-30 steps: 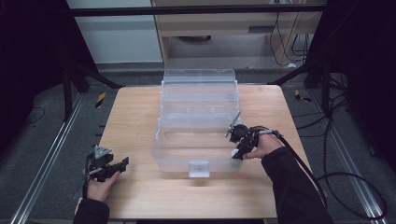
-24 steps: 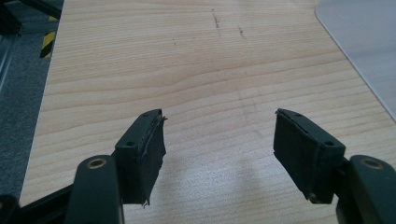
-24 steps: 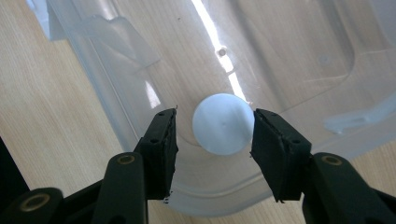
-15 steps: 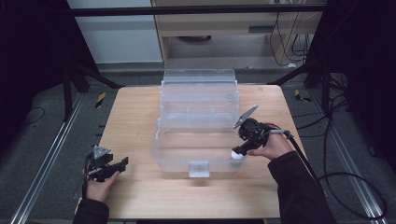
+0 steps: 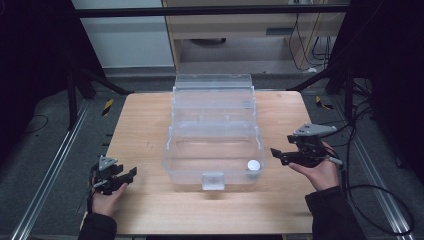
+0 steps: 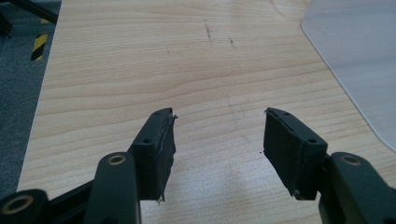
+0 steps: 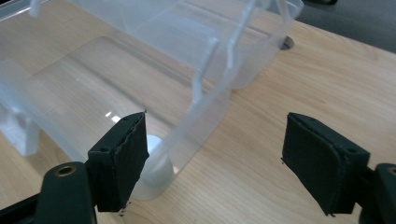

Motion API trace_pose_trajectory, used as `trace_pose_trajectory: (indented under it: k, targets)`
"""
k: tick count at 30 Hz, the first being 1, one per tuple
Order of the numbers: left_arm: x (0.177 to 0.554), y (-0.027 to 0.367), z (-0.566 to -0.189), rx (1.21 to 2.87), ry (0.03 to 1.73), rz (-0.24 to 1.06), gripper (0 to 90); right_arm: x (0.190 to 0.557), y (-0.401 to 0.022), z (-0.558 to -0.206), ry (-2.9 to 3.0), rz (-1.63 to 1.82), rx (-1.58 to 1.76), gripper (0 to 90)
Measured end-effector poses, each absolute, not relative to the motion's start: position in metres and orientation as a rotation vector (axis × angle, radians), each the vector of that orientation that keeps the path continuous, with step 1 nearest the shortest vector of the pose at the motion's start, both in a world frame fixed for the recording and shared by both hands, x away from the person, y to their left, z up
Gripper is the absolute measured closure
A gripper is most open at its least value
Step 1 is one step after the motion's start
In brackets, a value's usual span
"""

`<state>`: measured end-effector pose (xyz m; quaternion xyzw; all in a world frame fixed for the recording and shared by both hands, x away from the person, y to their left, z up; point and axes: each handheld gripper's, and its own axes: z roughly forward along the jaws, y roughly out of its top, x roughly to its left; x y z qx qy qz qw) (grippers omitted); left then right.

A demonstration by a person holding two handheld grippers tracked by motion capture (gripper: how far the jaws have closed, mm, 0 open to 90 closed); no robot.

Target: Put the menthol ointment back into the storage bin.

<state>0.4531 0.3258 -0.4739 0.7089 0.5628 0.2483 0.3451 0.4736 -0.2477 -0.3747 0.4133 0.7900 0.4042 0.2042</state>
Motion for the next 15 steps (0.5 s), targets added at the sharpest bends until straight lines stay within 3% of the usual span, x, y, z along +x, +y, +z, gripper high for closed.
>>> trace_pose_trajectory:
  k: [15]
  targets:
    - [0.454,0.327,-0.476,1.834,1.474,0.667,33.7,0.471,-0.301,-0.450,2.013,1.128,1.438,13.5]
